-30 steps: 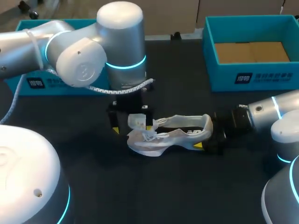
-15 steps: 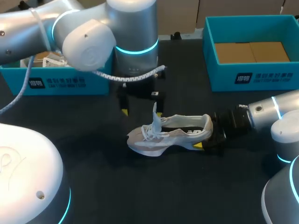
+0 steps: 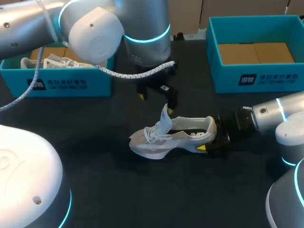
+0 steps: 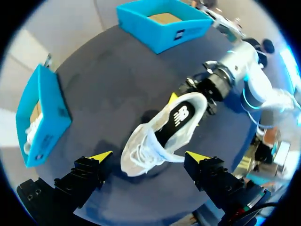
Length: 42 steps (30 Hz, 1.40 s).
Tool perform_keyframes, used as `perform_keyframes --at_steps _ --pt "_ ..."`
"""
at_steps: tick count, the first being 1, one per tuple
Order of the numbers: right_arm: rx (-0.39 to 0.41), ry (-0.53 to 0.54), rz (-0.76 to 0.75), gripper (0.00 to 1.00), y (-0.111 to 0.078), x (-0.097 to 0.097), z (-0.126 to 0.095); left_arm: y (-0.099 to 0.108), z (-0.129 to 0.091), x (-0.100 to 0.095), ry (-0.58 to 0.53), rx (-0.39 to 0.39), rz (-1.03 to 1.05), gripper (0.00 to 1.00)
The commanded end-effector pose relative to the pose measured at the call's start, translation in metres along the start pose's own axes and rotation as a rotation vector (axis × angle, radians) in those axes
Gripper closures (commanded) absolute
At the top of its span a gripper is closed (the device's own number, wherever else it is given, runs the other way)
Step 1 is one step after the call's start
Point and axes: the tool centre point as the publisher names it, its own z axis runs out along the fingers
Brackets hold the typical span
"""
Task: Take the shoe out of the shoebox, open the shoe tongue, remove and reinsert the insole, then place the shoe into the shoebox
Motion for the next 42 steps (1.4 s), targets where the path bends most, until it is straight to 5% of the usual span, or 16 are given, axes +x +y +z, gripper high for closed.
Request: perform_keyframes --at_steps 1,5,6,22,42 --pt "0.003 -0.001 0.000 1.00 -0.001 0.000 0.002 -0.019 0.000 0.010 0.042 0.024 0.262 0.01" --pt "0.003 -0.001 0.000 1.00 -0.001 0.000 0.002 -0.031 -0.013 0.016 0.063 0.041 0.327 0.96" --pt "0.003 -0.001 0.000 1.00 -0.001 0.000 0.002 -0.033 -0.016 0.018 0.066 0.043 0.343 1.00" --pt "0.003 -0.001 0.000 1.00 -0.001 0.000 0.002 -0.045 -0.022 0.060 0.107 -0.020 0.634 1.00" --pt "0.003 -0.001 0.000 1.00 -0.001 0.000 0.002 -0.045 -0.022 0.060 0.107 -0.020 0.634 1.00"
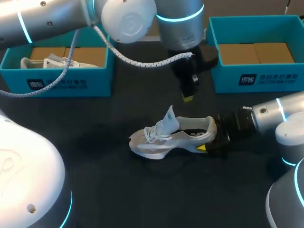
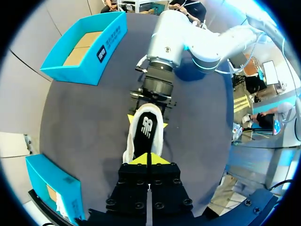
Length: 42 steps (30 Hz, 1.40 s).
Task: Take the shoe out of the shoebox, open the shoe tongue, remove and reinsert the insole, then place the shoe into the shoebox
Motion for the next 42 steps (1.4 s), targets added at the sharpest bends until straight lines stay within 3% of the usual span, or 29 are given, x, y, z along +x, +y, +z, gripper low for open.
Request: perform_keyframes --at_steps 1,11,21,24,38,39,42 --pt "0.003 -0.002 0.000 1.00 -0.001 0.000 0.002 0.000 0.000 0.000 -0.001 -0.001 0.000 1.00" --pt "0.003 -0.002 0.000 1.00 -0.001 0.000 0.002 0.000 0.000 0.000 -0.001 -0.001 0.000 1.00" --pt "0.003 -0.002 0.000 1.00 -0.001 0.000 0.002 0.011 0.024 0.011 -0.015 0.027 0.188 1.00" --pt "0.003 -0.002 0.000 1.00 -0.001 0.000 0.002 0.013 0.037 0.013 -0.034 -0.008 0.208 1.00" --pt "0.003 -0.002 0.000 1.00 -0.001 0.000 0.002 0.013 0.037 0.013 -0.034 -0.008 0.208 1.00" --pt "0.003 -0.002 0.000 1.00 -0.001 0.000 0.002 0.010 0.047 0.012 0.011 0.008 0.260 1.00" --pt "0.003 -0.002 0.000 1.00 -0.001 0.000 0.002 0.006 0.063 0.005 -0.005 -0.014 0.278 1.00"
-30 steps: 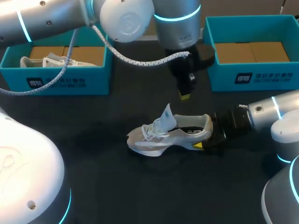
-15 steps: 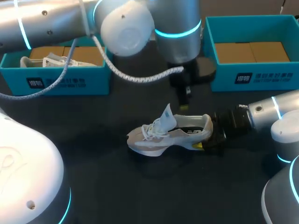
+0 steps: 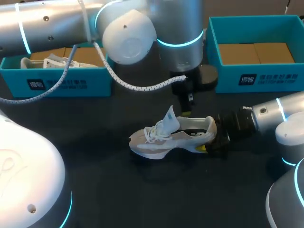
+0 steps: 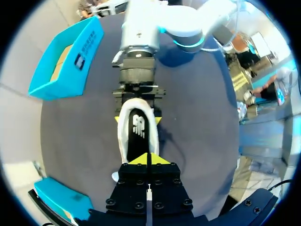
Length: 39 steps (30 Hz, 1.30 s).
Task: Take the shoe out of the shoebox, open the shoe tongue, remove and reinsert the insole, then place the shoe into the shoebox
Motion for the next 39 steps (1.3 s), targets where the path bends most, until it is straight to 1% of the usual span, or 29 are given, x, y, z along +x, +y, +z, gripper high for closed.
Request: perform_keyframes --at_steps 1,3,9,15,21,24,26,30,34,39 --pt "0.003 -0.002 0.000 1.00 -0.001 0.000 0.002 -0.004 0.028 -0.014 0.030 -0.007 0.043 1.00" --pt "0.003 -0.002 0.000 1.00 -0.001 0.000 0.002 -0.004 0.033 -0.019 0.012 -0.011 0.042 1.00" --pt "0.003 -0.002 0.000 1.00 -0.001 0.000 0.002 -0.006 0.057 -0.027 0.029 -0.030 0.070 1.00" --pt "0.003 -0.002 0.000 1.00 -0.001 0.000 0.002 -0.011 0.080 -0.025 0.049 -0.045 0.086 1.00" --pt "0.003 -0.002 0.000 1.00 -0.001 0.000 0.002 -0.010 0.096 -0.023 0.045 -0.054 0.100 1.00" --pt "0.003 -0.002 0.000 1.00 -0.001 0.000 0.002 -0.011 0.105 -0.021 0.053 -0.045 0.112 1.00" --pt "0.003 -0.002 0.000 1.00 -0.001 0.000 0.002 -0.013 0.110 -0.021 0.063 -0.014 0.121 1.00" --pt "0.003 -0.002 0.000 1.00 -0.001 0.000 0.002 -0.016 0.123 -0.021 0.074 0.012 0.150 1.00" --pt "0.003 -0.002 0.000 1.00 -0.001 0.000 0.002 -0.018 0.131 -0.021 0.109 0.006 0.161 1.00" --pt "0.003 -0.002 0.000 1.00 -0.001 0.000 0.002 -0.016 0.137 -0.022 0.125 0.014 0.158 1.00"
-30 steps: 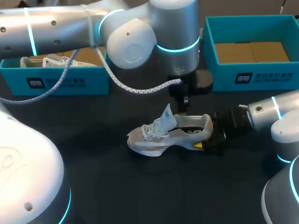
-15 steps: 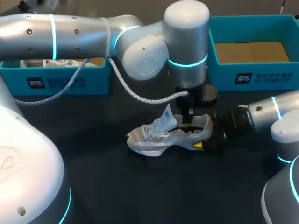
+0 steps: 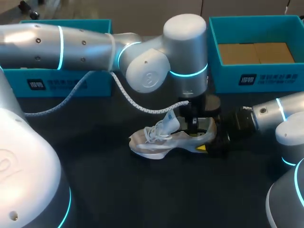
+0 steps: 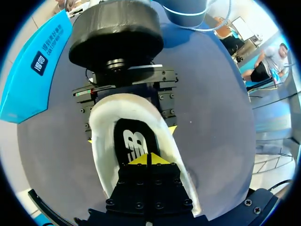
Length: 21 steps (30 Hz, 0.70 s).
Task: Take the shoe out of the shoebox, open the shoe tongue, remove and reinsert the insole, then place the shoe into the shoebox
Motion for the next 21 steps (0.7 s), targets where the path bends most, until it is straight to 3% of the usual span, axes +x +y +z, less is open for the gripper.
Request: perform_keyframes --at_steps 1,14,17,21 --pt "0.003 -0.002 0.000 1.00 -0.001 0.000 0.002 0.000 0.008 -0.004 0.021 0.006 0.003 1.00" --pt "0.003 -0.002 0.000 1.00 -0.001 0.000 0.002 0.010 0.017 0.009 0.093 0.007 0.012 0.99" --pt "0.003 -0.002 0.000 1.00 -0.001 0.000 0.002 0.014 0.018 0.009 0.102 0.004 0.007 0.80" --pt "0.003 -0.002 0.000 1.00 -0.001 0.000 0.002 0.016 0.021 0.010 0.118 -0.001 0.012 0.68"
